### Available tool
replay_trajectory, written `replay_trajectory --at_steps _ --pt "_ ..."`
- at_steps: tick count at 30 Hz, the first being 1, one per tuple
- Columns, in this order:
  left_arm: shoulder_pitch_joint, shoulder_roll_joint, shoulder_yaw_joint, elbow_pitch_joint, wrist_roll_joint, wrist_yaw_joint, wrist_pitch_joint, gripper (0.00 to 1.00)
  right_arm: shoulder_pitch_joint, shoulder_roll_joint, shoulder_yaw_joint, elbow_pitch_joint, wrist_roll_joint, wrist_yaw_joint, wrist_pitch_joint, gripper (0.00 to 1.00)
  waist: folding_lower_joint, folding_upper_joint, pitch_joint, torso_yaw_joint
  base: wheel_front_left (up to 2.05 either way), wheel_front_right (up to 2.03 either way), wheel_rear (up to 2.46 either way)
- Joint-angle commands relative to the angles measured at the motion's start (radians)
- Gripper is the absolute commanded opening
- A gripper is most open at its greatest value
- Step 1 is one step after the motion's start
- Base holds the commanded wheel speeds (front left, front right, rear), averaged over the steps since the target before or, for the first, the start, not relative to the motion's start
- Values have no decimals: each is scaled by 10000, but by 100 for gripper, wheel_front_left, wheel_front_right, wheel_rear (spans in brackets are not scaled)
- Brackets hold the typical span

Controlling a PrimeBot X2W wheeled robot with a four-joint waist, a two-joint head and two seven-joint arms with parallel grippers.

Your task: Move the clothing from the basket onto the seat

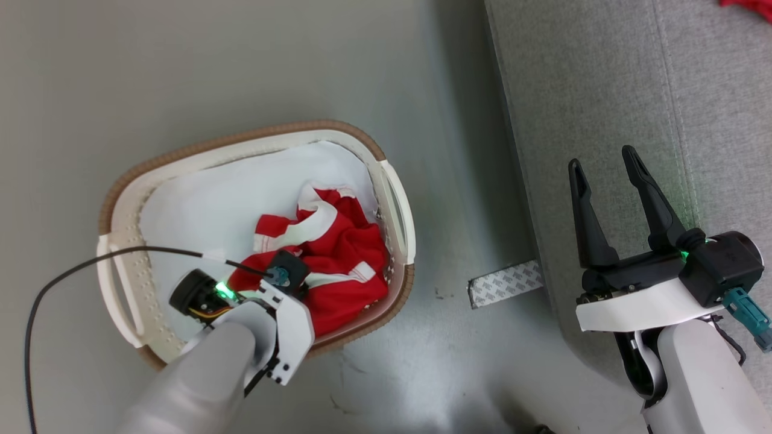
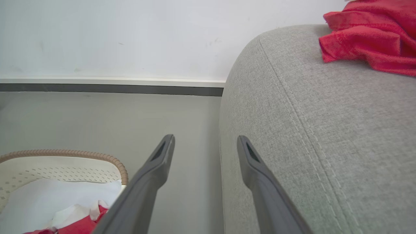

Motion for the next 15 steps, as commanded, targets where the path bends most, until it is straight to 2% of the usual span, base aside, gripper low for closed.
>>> replay_trajectory --at_steps 1,9,15 --pt "-96 -24 -21 4 -187 25 -150 0 -112 0 -22 68 -64 -24 4 100 -1 0 -140 55 0 0 0" --pt "-5 -139 -204 -136 -1079 25 -772 0 162 -1 6 258 102 -26 4 100 -1 0 -1027 344 0 0 0" --pt "167 -323 234 -214 -1703 81 -1430 0 316 -3 -39 496 90 -26 4 100 -1 0 -1914 572 0 0 0"
